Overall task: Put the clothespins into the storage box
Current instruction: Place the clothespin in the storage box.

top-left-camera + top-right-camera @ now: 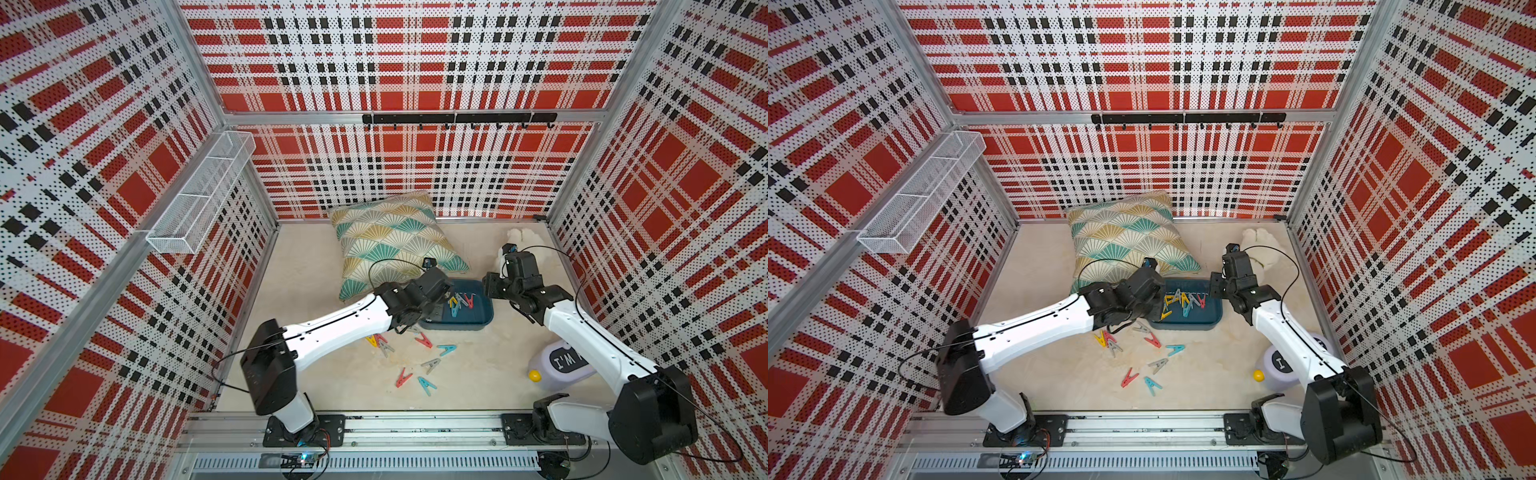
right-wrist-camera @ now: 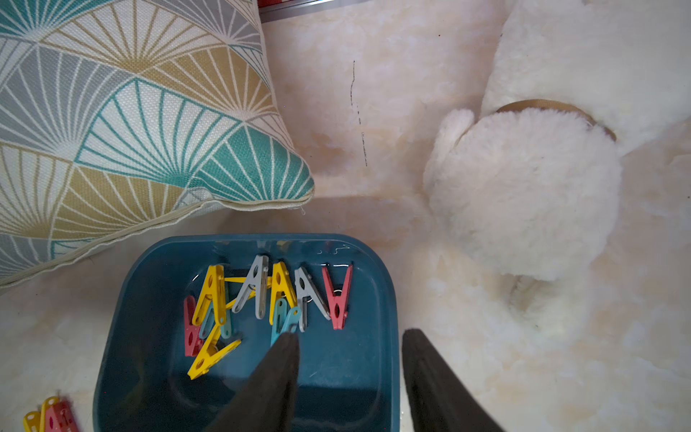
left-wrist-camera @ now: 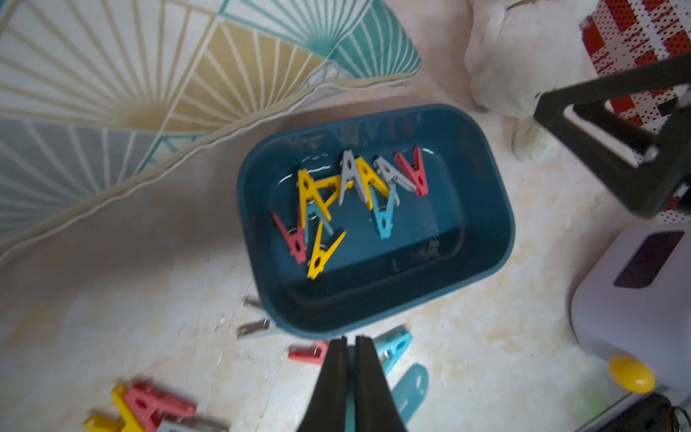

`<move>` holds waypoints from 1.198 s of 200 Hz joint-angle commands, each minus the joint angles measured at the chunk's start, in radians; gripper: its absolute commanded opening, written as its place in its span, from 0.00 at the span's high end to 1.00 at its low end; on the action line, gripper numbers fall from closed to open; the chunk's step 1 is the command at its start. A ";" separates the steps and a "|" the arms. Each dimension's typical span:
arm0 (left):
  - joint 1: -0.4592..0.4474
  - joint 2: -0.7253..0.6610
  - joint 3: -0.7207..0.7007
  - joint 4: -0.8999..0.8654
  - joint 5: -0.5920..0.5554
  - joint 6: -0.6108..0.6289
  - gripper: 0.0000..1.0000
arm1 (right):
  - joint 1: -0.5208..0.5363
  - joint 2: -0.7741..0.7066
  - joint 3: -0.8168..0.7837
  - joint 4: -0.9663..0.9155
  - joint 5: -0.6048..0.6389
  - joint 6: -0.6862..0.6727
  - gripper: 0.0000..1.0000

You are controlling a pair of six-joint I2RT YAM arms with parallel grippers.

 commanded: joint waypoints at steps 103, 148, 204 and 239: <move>0.149 0.424 0.240 0.036 -0.107 0.050 0.96 | 0.008 0.003 -0.003 -0.004 -0.001 0.008 0.48; 0.134 0.511 0.333 -0.032 -0.126 0.080 0.95 | 0.010 0.004 0.011 -0.016 -0.007 -0.002 0.48; 0.077 0.480 0.386 -0.033 -0.081 0.089 0.95 | 0.010 -0.012 -0.008 -0.015 0.007 0.004 0.48; 0.044 0.517 0.482 -0.033 0.003 0.073 0.94 | 0.009 -0.008 0.006 -0.019 0.023 0.013 0.48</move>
